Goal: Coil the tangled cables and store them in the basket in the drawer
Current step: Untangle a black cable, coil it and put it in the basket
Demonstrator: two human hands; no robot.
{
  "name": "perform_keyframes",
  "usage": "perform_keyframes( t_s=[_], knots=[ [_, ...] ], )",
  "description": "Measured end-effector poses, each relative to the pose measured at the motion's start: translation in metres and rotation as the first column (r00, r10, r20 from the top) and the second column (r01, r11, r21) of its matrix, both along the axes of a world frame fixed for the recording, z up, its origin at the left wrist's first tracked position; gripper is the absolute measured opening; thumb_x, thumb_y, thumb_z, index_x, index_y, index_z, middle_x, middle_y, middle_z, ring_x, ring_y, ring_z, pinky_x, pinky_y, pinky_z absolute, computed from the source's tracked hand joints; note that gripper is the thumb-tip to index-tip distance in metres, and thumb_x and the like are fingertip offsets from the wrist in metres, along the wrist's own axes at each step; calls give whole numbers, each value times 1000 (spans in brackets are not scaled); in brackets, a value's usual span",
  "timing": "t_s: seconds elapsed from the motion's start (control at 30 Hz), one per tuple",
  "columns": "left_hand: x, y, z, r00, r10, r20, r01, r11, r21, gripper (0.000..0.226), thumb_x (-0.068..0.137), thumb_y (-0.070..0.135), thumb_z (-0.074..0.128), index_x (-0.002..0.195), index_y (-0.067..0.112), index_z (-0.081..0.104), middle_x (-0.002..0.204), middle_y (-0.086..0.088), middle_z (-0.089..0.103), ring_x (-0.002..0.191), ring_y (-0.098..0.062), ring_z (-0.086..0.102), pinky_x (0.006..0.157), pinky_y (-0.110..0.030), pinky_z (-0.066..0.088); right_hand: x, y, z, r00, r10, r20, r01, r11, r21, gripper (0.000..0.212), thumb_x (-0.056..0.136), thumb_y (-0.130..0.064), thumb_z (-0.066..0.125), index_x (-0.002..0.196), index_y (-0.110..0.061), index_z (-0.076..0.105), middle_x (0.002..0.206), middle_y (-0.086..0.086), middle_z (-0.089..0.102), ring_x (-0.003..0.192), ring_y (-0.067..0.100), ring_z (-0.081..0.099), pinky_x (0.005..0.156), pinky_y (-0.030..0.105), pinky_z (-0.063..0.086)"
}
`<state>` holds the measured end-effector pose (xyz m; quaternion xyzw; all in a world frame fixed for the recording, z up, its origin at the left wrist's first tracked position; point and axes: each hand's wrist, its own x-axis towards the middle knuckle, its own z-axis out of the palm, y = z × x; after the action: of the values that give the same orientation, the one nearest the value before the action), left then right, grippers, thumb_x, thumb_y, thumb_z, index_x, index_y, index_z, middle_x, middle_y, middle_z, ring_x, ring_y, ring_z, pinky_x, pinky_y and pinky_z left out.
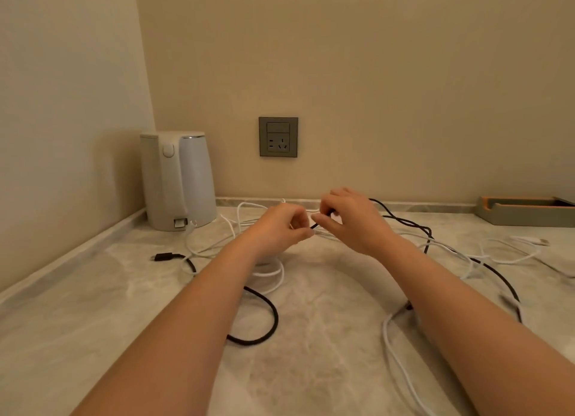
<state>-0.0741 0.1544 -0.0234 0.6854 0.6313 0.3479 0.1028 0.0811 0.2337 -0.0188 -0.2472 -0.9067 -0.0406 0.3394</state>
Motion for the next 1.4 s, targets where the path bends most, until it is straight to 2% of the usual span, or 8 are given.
perform_keyframes(
  t_s=[0.17,0.47,0.67,0.83,0.97,1.03,1.17,1.4],
  knots=[
    [-15,-6,-4,981,85,-174,-100,992,-82,25,90,18,60,67,19,53,63,6,48,63,-13,46,61,-26,37,26,17,3,988,-120,-98,127,990,62,22,93,-28,57,77,-13,55,74,-6,47,74,18,42,69,28,26],
    [-20,-18,5,973,218,-71,-227,961,-160,31,97,26,51,68,14,58,61,2,62,51,-7,58,48,-18,42,44,20,1,810,-516,-277,559,824,99,27,98,-32,47,83,-11,55,73,9,63,68,32,55,63,33,34],
    [-18,-24,9,978,191,86,-171,965,-199,35,98,24,49,66,11,50,45,4,51,40,-9,45,44,-21,39,43,14,0,716,-692,86,687,722,84,16,94,-14,44,81,-19,51,93,5,69,82,31,60,73,31,31],
    [-11,-27,12,984,146,102,-125,973,-194,36,100,27,44,71,8,51,54,-1,50,40,-11,41,41,-22,37,27,3,-2,848,-403,343,380,915,135,30,89,-3,41,104,-17,62,104,4,67,98,27,60,90,34,39],
    [3,-28,14,997,62,43,-53,981,-185,36,99,31,45,70,12,53,55,1,51,44,-11,42,44,-23,38,11,-17,0,983,8,181,25,983,-180,31,97,-19,41,124,-23,57,111,-1,66,98,19,59,82,36,47],
    [6,-28,14,999,38,35,-31,983,-180,37,99,32,46,70,11,55,56,1,52,45,-12,43,46,-24,38,7,-25,3,987,127,94,-100,963,-251,16,96,-25,48,95,-29,63,83,-8,62,75,9,54,70,32,42],
    [1,-29,12,992,62,112,-44,986,-162,32,98,27,48,70,14,57,60,1,56,50,-8,48,50,-20,39,11,-19,5,997,28,-67,-44,969,-241,36,94,-29,55,61,-37,44,56,-10,46,57,8,43,58,34,37],
    [-12,-29,8,993,71,-91,-97,945,-312,20,92,17,56,76,15,68,75,-4,68,63,-12,55,62,-24,46,35,1,17,770,-262,-582,22,922,-387,22,96,-22,52,79,-15,64,64,-3,55,56,8,44,58,27,35]
  ],
)
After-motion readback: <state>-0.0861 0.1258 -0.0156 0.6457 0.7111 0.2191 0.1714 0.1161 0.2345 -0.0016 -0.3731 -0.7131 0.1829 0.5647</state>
